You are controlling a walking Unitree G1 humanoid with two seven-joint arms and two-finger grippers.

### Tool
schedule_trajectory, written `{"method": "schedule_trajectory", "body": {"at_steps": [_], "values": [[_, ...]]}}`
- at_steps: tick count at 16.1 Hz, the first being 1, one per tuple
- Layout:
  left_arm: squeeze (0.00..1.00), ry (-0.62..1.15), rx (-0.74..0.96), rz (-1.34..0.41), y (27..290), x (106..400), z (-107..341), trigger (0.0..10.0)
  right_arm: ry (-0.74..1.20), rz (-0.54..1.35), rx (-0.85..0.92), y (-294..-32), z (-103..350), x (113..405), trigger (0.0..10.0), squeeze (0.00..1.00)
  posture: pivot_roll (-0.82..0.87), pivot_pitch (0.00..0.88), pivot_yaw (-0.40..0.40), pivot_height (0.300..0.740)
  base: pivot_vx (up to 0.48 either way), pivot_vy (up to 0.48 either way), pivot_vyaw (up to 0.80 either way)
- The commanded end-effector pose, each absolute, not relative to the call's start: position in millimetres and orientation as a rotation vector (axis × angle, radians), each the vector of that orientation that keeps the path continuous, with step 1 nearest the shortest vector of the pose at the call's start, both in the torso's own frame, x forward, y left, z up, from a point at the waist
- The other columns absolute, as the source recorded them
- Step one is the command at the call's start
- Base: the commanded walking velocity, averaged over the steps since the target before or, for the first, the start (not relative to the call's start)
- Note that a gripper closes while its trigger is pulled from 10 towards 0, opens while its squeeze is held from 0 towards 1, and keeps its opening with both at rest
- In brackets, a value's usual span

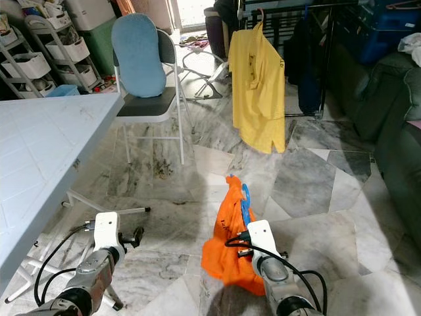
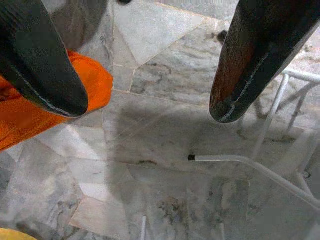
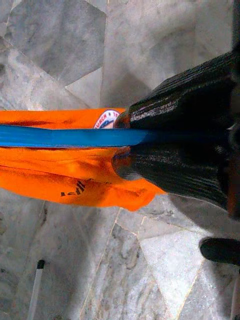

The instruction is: Hang hanger

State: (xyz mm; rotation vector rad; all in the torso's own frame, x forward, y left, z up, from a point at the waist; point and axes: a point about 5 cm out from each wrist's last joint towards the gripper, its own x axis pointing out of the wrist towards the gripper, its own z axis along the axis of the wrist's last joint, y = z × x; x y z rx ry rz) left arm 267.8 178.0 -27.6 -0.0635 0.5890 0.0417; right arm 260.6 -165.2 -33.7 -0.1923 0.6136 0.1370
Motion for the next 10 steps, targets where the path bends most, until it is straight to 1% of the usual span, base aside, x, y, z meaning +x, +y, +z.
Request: {"method": "schedule_trajectory", "body": {"at_steps": [1, 6, 10], "values": [[0.00, 0.607, -0.036, 0.070, 188, 261, -32, 10.0, 0.589, 0.154, -0.193, -158, -29, 266, 10.0, 0.00, -0.17, 0.000, 0.160, 0.740, 0.000, 0.000, 0.00], [0.00, 0.706, -0.010, 0.113, 196, 231, -53, 10.0, 0.621, 0.190, -0.217, -157, -36, 258, 10.0, 0.00, -0.17, 0.000, 0.138, 0.740, 0.000, 0.000, 0.00], [0.00, 0.727, -0.006, 0.107, 195, 224, -57, 10.0, 0.633, 0.216, -0.235, -155, -38, 256, 10.0, 0.00, -0.16, 0.000, 0.132, 0.740, 0.000, 0.000, 0.00]]}}
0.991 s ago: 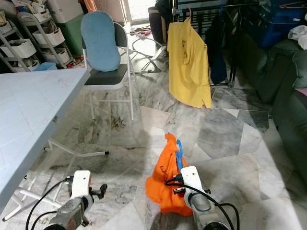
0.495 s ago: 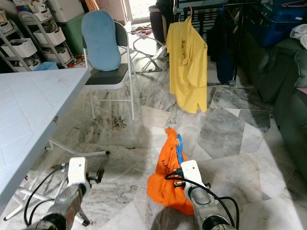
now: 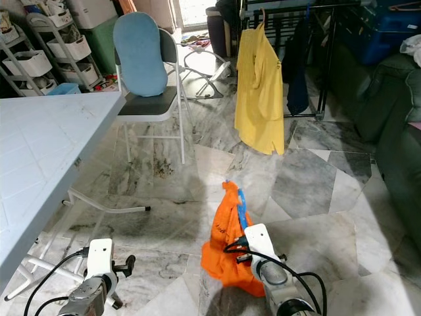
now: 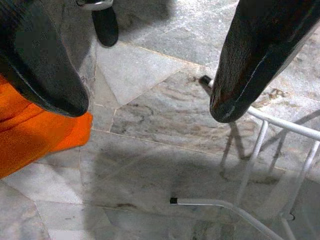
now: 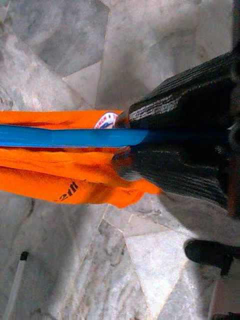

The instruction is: Hang hanger

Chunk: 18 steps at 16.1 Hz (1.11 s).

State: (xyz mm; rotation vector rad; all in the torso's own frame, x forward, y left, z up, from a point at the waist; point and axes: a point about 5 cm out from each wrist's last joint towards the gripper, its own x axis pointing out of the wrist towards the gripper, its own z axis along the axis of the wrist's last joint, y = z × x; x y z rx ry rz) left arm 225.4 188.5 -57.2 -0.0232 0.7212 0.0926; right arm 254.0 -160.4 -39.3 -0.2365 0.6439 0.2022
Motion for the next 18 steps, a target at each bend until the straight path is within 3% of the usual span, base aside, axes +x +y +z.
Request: {"method": "schedule_trajectory", "body": {"at_steps": [1, 13, 18], "values": [[0.00, 0.729, -0.008, 0.105, 195, 224, -57, 10.0, 0.634, 0.220, -0.240, -154, -38, 256, 10.0, 0.00, -0.16, 0.000, 0.128, 0.740, 0.000, 0.000, 0.00], [0.00, 0.734, -0.025, 0.044, 182, 230, -56, 10.0, 0.618, 0.247, -0.276, -155, -37, 256, 10.0, 0.00, -0.17, 0.000, 0.144, 0.740, 0.000, 0.000, 0.00], [0.00, 0.578, 0.003, -0.066, 161, 262, -32, 10.0, 0.390, 0.480, -0.239, -138, -2, 283, 10.0, 0.00, -0.17, 0.000, 0.144, 0.740, 0.000, 0.000, 0.00]]}}
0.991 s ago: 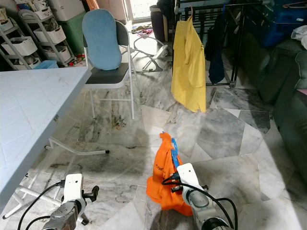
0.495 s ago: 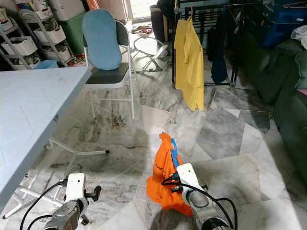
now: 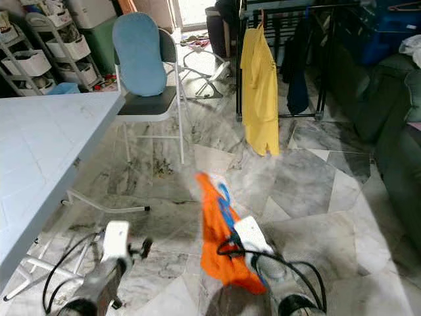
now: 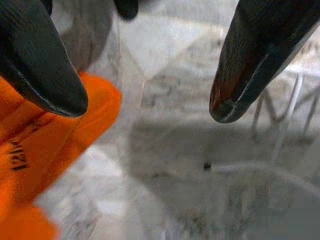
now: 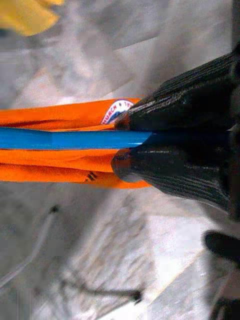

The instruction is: Hang hanger

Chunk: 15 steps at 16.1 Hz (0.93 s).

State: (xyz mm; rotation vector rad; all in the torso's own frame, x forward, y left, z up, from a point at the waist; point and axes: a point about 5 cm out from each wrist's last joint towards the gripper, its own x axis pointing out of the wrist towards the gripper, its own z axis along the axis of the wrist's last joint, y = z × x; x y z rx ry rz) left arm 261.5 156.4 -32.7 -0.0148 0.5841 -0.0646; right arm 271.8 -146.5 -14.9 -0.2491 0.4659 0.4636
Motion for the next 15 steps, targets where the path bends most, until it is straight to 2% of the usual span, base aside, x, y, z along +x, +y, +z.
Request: {"method": "schedule_trajectory", "body": {"at_steps": [1, 3, 5, 8, 9, 11, 13, 15], "values": [[0.00, 0.546, 0.010, -0.082, 157, 268, -27, 10.0, 0.352, 0.522, -0.248, -136, 4, 286, 10.0, 0.00, -0.17, 0.000, 0.148, 0.740, 0.000, 0.000, 0.00], [0.00, 0.506, 0.004, -0.085, 153, 276, -19, 10.0, 0.314, 0.586, -0.232, -132, 11, 288, 10.0, 0.00, -0.18, 0.000, 0.156, 0.740, 0.000, 0.000, 0.00], [0.00, 0.461, -0.005, -0.090, 147, 286, -10, 10.0, 0.252, 0.771, -0.146, -116, 28, 284, 10.0, 0.00, -0.19, 0.000, 0.163, 0.740, 0.000, 0.000, 0.00], [0.00, 0.433, -0.021, -0.096, 143, 291, -4, 10.0, 0.216, 0.898, -0.084, -106, 45, 276, 10.0, 0.00, -0.19, 0.000, 0.167, 0.740, 0.000, 0.000, 0.00], [0.00, 0.388, -0.040, -0.120, 136, 297, 3, 10.0, 0.189, 1.002, -0.058, -100, 60, 267, 10.0, 0.00, -0.20, 0.000, 0.171, 0.740, 0.000, 0.000, 0.00], [0.00, 0.338, -0.073, -0.169, 126, 302, 11, 10.0, 0.179, 1.077, -0.051, -97, 67, 261, 10.0, 0.00, -0.20, 0.000, 0.172, 0.740, 0.000, 0.000, 0.00], [0.00, 0.250, -0.024, -0.317, 112, 305, 22, 10.0, 0.186, 1.072, -0.113, -104, 65, 265, 10.0, 0.00, -0.20, 0.000, 0.176, 0.740, 0.000, 0.000, 0.00], [0.00, 0.264, -0.037, -0.320, 116, 303, 19, 10.0, 0.214, 1.094, -0.113, -105, 69, 260, 10.0, 0.00, -0.20, 0.000, 0.178, 0.740, 0.000, 0.000, 0.00]]}}
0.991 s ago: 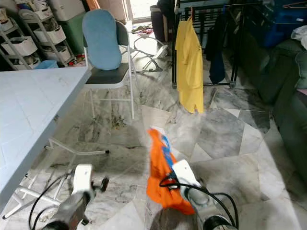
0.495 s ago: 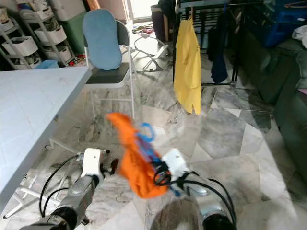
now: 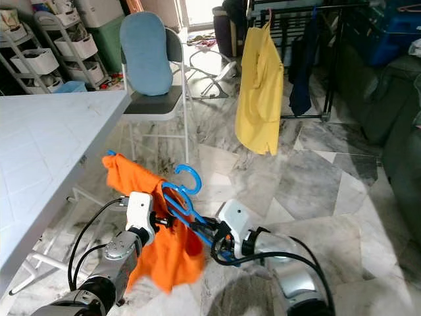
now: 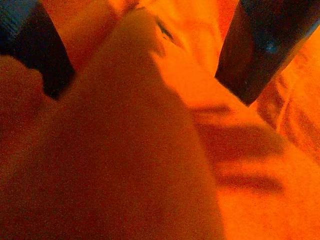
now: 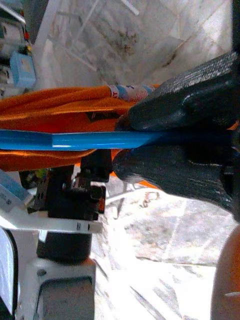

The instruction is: Hang hanger

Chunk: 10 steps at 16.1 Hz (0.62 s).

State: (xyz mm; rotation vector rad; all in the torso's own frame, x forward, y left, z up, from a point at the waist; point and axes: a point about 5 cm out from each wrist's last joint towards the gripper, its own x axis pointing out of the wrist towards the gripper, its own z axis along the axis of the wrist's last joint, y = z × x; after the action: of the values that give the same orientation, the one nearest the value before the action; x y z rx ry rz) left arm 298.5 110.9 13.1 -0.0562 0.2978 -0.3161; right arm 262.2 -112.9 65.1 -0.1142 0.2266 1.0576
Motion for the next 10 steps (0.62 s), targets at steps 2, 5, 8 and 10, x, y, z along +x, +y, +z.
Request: {"method": "schedule_trajectory", "body": {"at_steps": [2, 5, 8, 10], "values": [[0.00, 0.263, -0.058, -0.292, 125, 300, 16, 0.0, 0.240, 1.104, -0.111, -105, 70, 255, 10.0, 0.00, -0.20, 0.000, 0.179, 0.740, 0.000, 0.000, 0.00], [0.00, 0.297, -0.104, -0.231, 137, 296, 10, 0.0, 0.270, 1.074, -0.162, -114, 65, 255, 10.0, 0.00, -0.20, 0.000, 0.183, 0.740, 0.000, 0.000, 0.00], [0.00, 0.310, -0.137, -0.200, 142, 294, 7, 0.0, 0.299, 1.055, -0.212, -117, 57, 253, 10.0, 0.00, -0.21, 0.000, 0.188, 0.740, 0.000, 0.000, 0.00], [0.00, 0.306, -0.150, -0.198, 143, 294, 7, 0.0, 0.326, 1.030, -0.237, -121, 53, 252, 10.0, 0.00, -0.21, 0.000, 0.188, 0.740, 0.000, 0.000, 0.00]]}}
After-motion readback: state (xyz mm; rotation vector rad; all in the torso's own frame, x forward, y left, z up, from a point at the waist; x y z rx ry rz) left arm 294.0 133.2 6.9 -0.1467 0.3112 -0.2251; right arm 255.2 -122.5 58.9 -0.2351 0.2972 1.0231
